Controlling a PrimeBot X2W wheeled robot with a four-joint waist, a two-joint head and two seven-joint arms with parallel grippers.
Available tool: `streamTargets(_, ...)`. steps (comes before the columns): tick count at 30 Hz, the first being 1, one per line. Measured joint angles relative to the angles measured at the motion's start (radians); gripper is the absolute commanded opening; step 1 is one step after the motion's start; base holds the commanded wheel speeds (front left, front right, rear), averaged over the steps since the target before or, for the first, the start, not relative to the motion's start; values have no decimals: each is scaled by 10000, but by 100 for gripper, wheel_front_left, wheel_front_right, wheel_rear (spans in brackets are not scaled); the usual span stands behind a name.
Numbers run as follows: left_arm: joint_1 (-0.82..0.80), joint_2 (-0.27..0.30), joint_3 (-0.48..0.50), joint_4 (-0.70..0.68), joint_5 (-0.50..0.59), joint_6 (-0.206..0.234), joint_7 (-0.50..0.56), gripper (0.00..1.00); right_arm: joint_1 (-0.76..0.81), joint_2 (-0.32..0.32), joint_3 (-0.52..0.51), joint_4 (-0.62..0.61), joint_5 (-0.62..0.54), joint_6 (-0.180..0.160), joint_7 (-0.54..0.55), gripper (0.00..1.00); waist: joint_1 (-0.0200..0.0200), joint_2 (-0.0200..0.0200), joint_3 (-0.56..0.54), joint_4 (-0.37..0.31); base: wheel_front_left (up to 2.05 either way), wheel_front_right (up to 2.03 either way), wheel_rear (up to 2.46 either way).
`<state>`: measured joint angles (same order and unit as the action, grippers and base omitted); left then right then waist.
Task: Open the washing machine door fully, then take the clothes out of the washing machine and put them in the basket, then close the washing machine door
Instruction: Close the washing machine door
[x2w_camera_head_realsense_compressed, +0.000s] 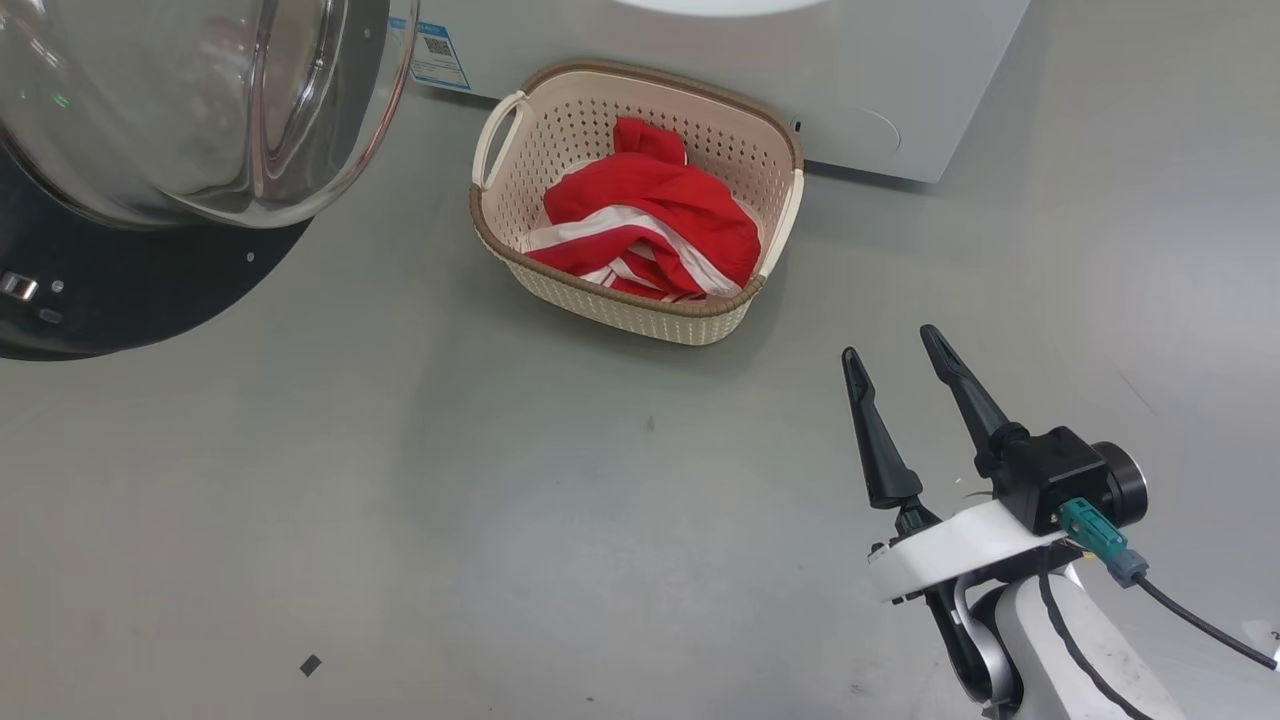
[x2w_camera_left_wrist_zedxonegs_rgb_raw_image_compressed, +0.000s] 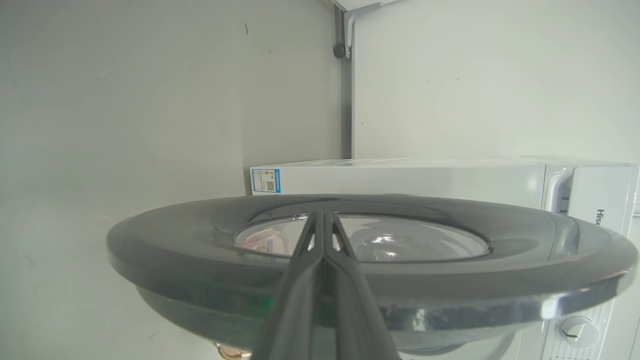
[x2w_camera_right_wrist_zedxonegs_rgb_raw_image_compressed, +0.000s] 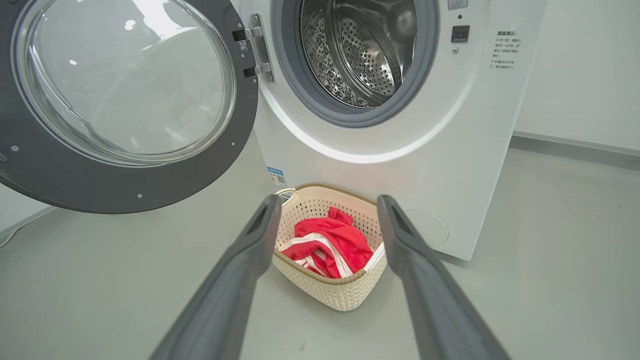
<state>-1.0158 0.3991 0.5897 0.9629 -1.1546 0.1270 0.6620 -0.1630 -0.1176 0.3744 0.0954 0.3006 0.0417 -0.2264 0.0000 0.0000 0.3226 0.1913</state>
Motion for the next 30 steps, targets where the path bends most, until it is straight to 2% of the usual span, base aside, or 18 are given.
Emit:
streamTargets(9,21,-8,-244,182,0,-12,652,0,1,107,19,153,69,0,-54,100,0,0,-352,38,0,0,0)
streamTargets(20,156,-213,-575,267,-96,-368,1678,0,12,211,52,222,148,0,-79,100,0,0,-613,29,0,0,0)
streamTargets(27,333,-738,-771,332,-309,-803,2539,0,13,221,54,397,165,12,-82,100,0,0,-747,17,0,0,0)
streamTargets(30,546,-997,-769,345,-750,-1120,3310,0,27,245,50,495,245,12,-107,100,0,0,-927,-8,0,0,0)
